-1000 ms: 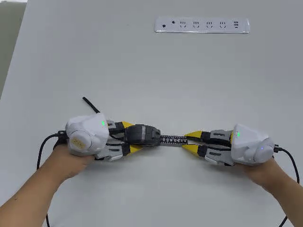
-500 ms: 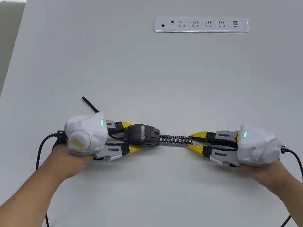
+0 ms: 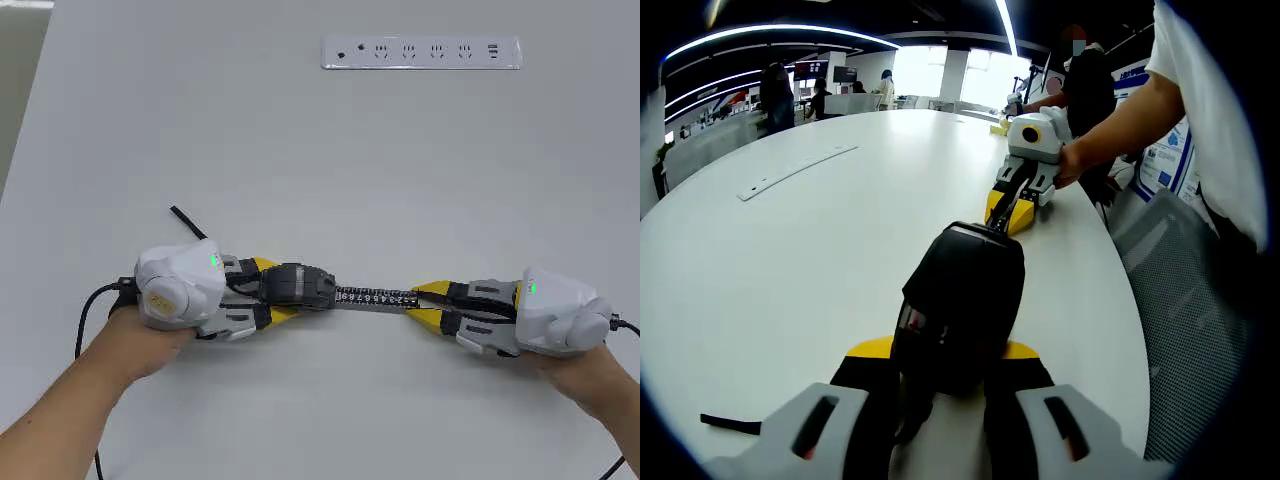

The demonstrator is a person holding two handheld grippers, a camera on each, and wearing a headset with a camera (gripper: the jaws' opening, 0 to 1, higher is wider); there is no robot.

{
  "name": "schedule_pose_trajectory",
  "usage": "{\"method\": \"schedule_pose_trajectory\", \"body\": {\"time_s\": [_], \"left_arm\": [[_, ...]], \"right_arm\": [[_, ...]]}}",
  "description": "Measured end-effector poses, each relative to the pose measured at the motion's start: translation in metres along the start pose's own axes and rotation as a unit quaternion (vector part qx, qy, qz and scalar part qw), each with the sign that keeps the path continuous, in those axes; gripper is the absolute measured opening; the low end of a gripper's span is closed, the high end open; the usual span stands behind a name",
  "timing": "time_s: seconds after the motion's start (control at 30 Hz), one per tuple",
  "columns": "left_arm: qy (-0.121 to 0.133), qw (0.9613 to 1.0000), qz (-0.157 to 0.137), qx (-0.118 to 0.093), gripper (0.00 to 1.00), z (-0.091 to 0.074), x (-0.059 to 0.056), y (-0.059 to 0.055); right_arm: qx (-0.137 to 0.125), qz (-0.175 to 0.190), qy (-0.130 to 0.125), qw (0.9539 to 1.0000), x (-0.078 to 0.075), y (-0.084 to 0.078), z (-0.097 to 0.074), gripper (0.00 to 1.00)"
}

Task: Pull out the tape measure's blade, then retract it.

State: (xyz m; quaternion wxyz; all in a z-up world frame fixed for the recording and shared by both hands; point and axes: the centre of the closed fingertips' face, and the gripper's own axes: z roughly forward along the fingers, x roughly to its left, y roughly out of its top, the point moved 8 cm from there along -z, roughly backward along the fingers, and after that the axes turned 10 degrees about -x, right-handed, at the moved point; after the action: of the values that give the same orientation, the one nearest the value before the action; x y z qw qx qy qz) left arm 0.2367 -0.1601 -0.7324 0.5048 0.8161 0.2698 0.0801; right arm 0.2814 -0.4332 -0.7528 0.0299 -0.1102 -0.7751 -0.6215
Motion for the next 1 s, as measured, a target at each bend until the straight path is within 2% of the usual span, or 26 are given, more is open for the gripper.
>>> {"method": "schedule_pose_trajectory", "body": {"time_s": [1.0], "left_arm": [[0.002,1.0000,-0.003,-0.001,0.29,0.000,0.000,-0.001]], "right_arm": [[-0.003,0.006,-0.017,0.9998,-0.005,-0.003,-0.023,0.08]]}}
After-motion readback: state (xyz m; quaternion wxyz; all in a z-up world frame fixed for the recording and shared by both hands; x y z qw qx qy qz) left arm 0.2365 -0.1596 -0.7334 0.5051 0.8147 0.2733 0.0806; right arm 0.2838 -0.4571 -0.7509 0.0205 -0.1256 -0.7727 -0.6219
